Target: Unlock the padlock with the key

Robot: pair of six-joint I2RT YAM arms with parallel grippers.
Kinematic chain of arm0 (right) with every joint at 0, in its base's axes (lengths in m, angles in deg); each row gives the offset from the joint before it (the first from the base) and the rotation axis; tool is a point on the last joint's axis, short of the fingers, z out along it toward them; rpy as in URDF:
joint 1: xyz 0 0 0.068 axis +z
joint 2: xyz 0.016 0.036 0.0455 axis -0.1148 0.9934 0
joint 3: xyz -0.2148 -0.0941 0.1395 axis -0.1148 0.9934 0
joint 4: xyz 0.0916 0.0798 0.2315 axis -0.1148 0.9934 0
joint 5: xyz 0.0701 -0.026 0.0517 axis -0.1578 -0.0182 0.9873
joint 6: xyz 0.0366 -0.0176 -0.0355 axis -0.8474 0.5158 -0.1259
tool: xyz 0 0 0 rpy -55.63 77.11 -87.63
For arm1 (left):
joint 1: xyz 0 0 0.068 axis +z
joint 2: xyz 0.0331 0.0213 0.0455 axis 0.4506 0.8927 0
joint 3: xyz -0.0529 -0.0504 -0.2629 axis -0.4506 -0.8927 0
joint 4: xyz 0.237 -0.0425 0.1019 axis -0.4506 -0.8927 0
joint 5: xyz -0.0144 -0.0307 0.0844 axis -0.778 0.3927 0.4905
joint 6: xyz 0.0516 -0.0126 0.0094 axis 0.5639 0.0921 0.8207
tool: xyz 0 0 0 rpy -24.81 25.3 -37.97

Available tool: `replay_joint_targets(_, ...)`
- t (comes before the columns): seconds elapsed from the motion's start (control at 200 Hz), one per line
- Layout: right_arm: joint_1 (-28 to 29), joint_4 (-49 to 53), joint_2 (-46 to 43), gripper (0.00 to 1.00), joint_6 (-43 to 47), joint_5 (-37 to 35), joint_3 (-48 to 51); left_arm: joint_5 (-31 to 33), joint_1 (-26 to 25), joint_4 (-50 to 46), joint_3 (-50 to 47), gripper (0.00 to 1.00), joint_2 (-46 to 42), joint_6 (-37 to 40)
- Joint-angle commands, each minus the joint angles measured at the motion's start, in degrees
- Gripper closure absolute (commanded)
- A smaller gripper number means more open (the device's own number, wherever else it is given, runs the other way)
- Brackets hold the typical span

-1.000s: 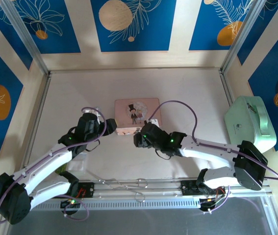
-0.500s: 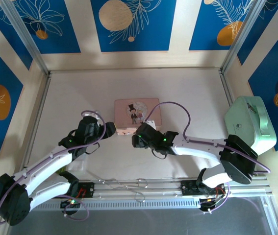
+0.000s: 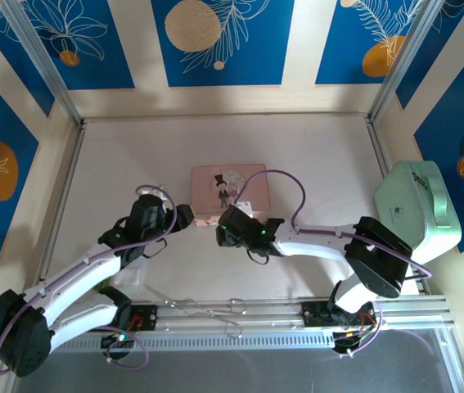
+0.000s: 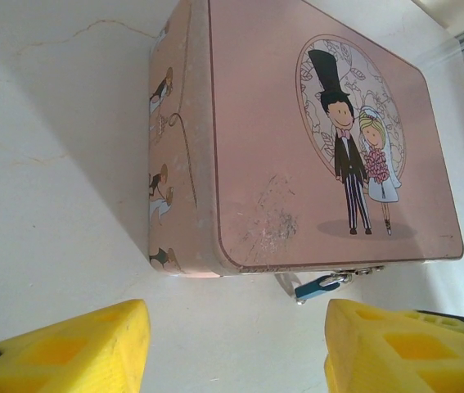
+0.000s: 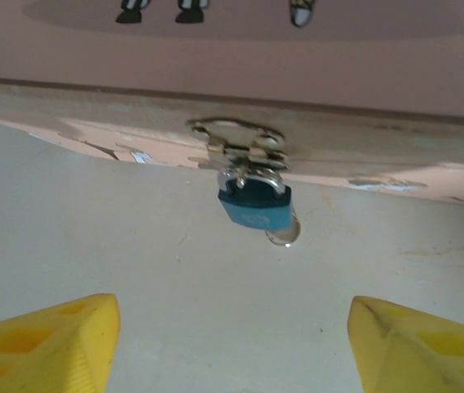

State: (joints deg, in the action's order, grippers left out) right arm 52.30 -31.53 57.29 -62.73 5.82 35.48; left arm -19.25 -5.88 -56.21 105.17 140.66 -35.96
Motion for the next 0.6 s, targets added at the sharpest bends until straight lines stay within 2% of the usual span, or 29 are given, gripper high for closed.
replay_joint_targets(0.0,0.06,0.24,1.53,0.28,1.64,-2.2,-2.49,-0.92,-0.24,1.39,-0.76,0.42,0.18,-0.93)
replay_joint_targets(0.155,-0.09,1.81,3.51,0.29,0.52,-5.33,-4.0,-1.02,-0.25,1.63,-1.21,0.43,0.09,-1.18)
replay_joint_targets(0.595,-1.64,1.9,7.4,0.34,1.12,-4.04,-6.52,-1.19,-0.24,2.84,-1.83,0.45,0.19,-2.48)
